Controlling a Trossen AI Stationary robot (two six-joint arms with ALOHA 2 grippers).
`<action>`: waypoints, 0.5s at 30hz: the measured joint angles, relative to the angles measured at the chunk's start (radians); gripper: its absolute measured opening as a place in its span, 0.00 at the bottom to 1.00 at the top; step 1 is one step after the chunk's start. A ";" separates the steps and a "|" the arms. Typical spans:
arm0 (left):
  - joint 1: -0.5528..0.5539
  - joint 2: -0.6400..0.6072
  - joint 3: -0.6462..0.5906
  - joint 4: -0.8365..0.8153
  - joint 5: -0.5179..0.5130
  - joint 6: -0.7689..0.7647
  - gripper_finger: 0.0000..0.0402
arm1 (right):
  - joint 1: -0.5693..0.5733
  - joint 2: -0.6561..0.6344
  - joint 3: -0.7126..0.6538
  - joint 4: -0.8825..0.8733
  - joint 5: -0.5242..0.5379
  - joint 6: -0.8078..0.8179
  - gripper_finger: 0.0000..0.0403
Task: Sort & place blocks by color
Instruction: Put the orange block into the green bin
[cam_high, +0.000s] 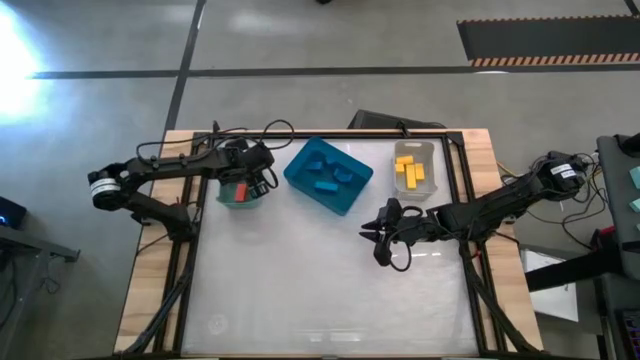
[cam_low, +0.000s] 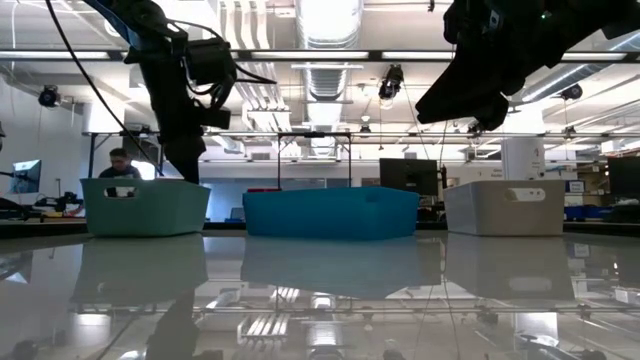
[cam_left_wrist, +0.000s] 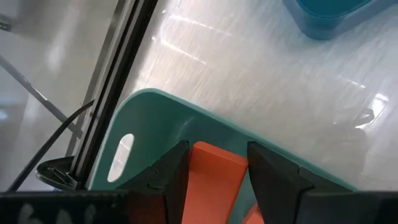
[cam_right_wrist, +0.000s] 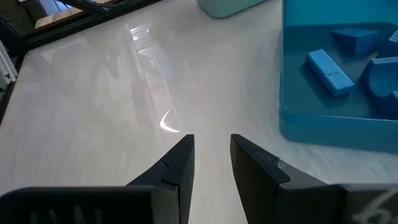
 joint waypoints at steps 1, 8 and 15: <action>0.000 0.000 0.000 0.000 0.003 0.000 0.34 | 0.000 0.000 0.000 0.000 0.000 0.000 0.23; 0.000 0.000 0.000 0.000 0.006 0.000 0.34 | 0.000 0.000 0.000 0.000 0.000 -0.006 0.23; 0.000 0.000 0.000 0.000 0.005 0.000 0.37 | 0.000 0.000 0.000 0.000 0.000 -0.012 0.23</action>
